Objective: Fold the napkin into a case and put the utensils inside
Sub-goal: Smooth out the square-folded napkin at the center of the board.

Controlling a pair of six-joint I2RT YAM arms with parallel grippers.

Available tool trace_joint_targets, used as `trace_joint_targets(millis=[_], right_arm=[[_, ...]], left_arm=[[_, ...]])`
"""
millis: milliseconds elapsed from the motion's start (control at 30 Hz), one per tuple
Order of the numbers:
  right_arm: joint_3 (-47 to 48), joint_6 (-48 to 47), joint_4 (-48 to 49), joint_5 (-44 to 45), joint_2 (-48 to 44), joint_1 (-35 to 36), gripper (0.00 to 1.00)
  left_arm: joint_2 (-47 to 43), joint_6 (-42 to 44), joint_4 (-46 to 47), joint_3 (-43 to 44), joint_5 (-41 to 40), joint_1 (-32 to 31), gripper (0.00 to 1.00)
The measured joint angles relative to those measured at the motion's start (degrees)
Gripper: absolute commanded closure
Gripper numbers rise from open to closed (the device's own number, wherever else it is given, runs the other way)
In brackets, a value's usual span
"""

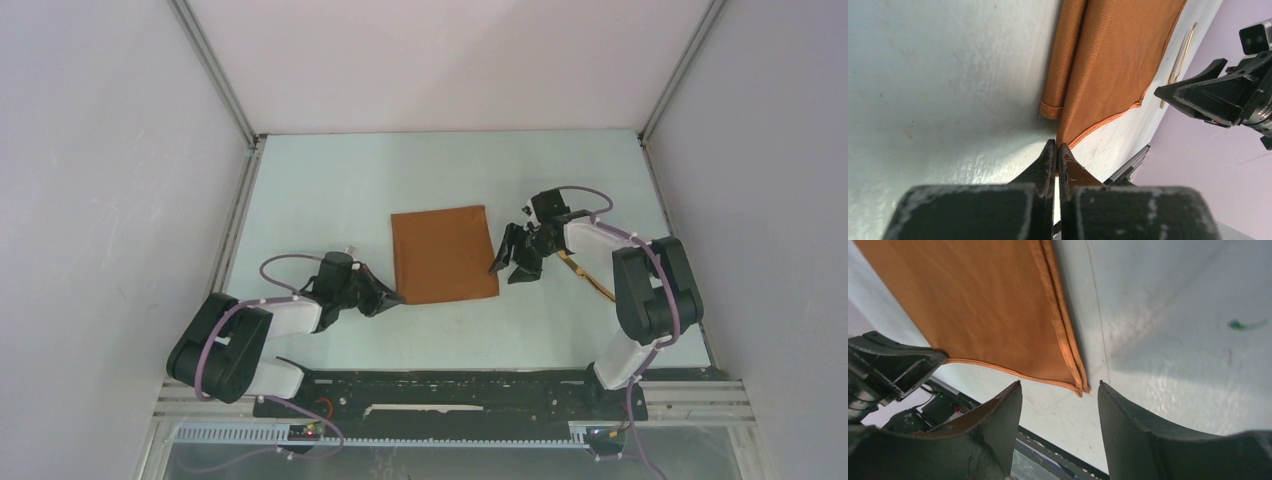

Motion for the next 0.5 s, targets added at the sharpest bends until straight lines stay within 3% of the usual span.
trace_joint_targets(millis=[500], right_arm=[[0.0,-4.9,10.3,-16.3,8.9,-3.7,0.38]], left_arm=[[0.0,0.0,-0.7,0.0,-0.9,0.2,1.0]])
